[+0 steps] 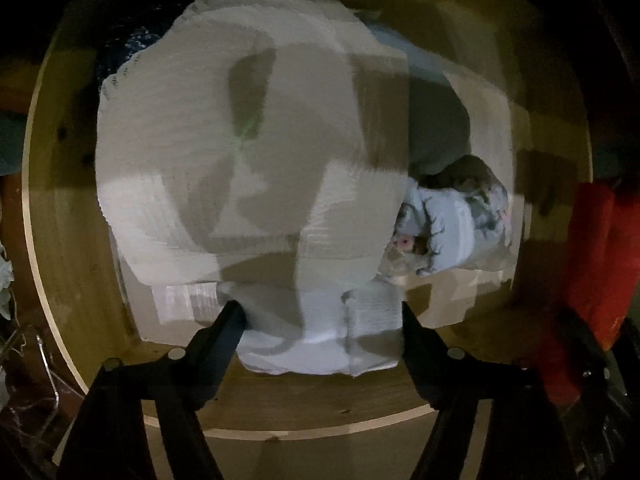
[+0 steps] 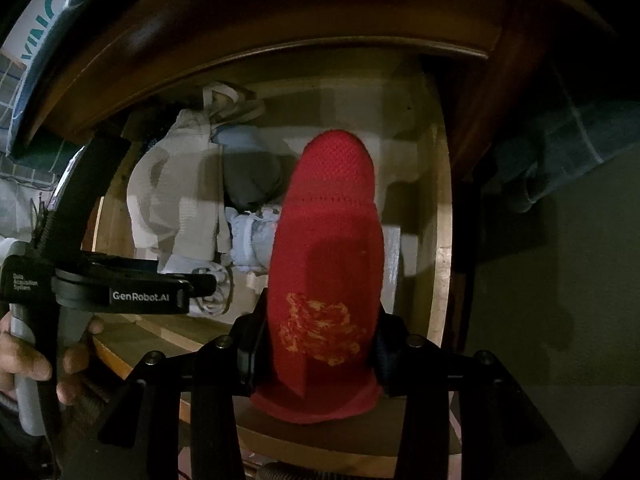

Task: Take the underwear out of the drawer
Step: 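Grasp the rolled white cloth with the left tool while the right tool holds the sock, then carry the rolled white cloth into the white box with the left tool while the right holds the sock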

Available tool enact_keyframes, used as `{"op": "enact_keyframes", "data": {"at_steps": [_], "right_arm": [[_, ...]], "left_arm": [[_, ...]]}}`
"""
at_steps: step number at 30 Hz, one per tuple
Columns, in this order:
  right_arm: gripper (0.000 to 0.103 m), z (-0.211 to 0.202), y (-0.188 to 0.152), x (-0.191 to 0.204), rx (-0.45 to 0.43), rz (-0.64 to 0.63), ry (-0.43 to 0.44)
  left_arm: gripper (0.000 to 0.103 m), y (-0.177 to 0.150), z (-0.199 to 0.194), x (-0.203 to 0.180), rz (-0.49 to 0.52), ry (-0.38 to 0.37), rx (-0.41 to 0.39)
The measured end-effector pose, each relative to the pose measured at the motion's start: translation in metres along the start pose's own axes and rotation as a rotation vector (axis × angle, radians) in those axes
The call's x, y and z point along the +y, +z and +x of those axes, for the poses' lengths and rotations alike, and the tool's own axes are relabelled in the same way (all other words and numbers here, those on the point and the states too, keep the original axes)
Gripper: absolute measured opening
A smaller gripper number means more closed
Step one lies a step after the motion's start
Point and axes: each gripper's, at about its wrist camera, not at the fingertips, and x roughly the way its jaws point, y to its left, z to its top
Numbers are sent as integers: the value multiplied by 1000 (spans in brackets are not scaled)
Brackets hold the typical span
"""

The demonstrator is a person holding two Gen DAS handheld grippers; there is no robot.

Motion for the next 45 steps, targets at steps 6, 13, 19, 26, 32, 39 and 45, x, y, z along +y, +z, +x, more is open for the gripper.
{"op": "enact_keyframes", "data": {"at_steps": [6,13,19,26,32,39,45], "right_arm": [[40,0,0,1,3,-1,-3],[40,0,0,2,2,-4,-6],[40,0,1,4,2,-10,-16],[40,0,1,5,0,-11,-21],[40,0,0,5,0,-12,-22],[40,0,0,5,0,-17,-29],[40,1,1,6,2,-22,-37]], "left_arm": [[60,-13,-14,6,8,-16,-41],[51,-31,-28,8,4,-45,-93],[47,-42,-49,13,-2,-74,-139],[46,-48,-65,14,-13,-110,-193],[46,-57,-91,13,1,-109,-251],[46,-72,-118,4,46,-91,-324],[46,-91,-150,-2,89,-75,-406]]}}
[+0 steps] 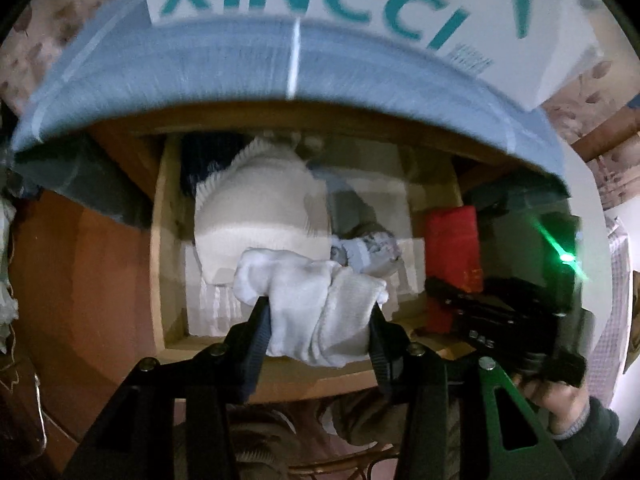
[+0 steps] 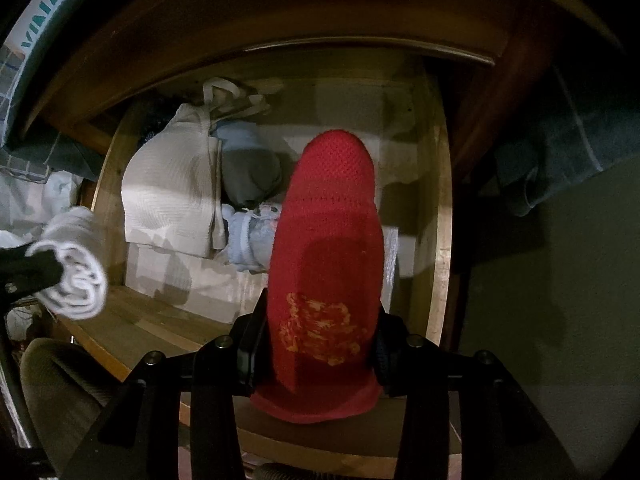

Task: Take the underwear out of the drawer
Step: 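Carry the rolled white cloth into the white box with the left tool while the right holds the sock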

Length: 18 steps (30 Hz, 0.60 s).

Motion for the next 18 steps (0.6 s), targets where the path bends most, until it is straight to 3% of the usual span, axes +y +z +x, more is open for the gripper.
{"op": "enact_keyframes", "data": {"at_steps": [9,18], "right_arm": [[40,1,0,1,1,-4,-10],[40,2,0,2,0,-11,-22]], "left_arm": [[46,4,-73,-18,76,3,-155],[46,27,-176,-34,134,-5,-370]]}}
